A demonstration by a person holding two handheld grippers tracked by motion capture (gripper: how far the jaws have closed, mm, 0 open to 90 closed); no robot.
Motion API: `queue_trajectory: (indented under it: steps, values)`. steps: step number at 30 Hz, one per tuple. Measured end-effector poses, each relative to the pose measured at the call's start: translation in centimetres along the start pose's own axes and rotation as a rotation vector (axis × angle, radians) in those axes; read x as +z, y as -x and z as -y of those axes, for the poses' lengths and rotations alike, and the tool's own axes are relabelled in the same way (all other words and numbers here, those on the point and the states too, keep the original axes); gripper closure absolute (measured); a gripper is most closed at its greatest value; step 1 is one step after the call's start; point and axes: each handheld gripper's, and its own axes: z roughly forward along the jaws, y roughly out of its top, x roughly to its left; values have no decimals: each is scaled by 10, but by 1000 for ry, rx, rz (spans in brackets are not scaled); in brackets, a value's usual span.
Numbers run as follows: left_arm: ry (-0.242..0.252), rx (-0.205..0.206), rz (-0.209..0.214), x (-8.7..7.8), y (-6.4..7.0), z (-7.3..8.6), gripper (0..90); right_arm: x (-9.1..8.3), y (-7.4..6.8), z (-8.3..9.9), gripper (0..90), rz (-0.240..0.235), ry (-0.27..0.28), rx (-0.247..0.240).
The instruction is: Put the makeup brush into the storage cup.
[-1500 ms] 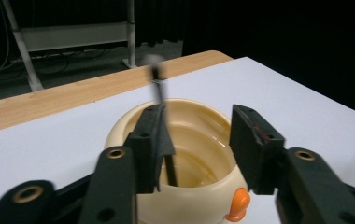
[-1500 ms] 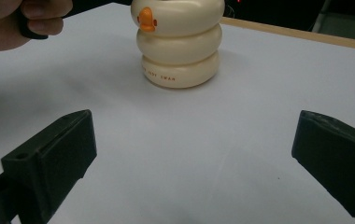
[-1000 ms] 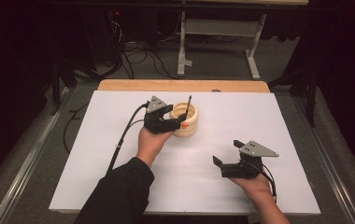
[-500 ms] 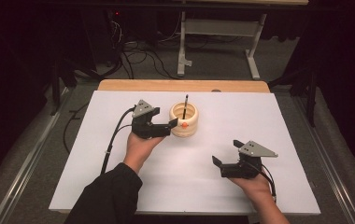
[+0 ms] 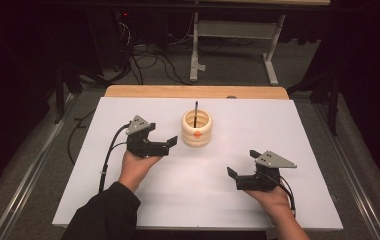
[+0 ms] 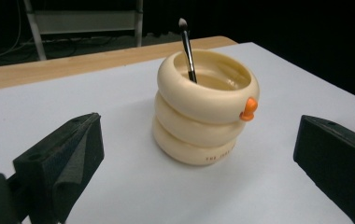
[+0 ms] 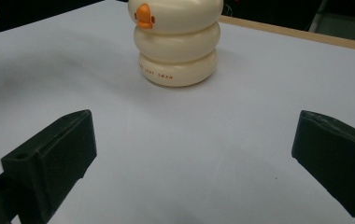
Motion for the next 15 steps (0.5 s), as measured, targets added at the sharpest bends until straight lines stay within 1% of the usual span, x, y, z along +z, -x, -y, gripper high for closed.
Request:
queue_trajectory:
  steps: [4, 6, 7, 10, 15]
  values:
    - [-8, 5, -4, -5, 0, 7, 12, 0, 0, 0, 13, 0, -1, -6]
    - [-15, 5, 1, -7, 0, 10, 8, 1, 0, 0, 13, -1, -2, -5]
    - [-21, 12, -1, -8, 0, 11, 3, 1, 0, 0, 13, -1, -2, -5]
    - [-18, 14, -2, -13, 1, 15, 1, 0, 0, 0, 13, -2, -3, 0]
    - [-16, 21, -6, -21, 3, 21, 0, 1, 0, 0, 13, -1, -1, -6]
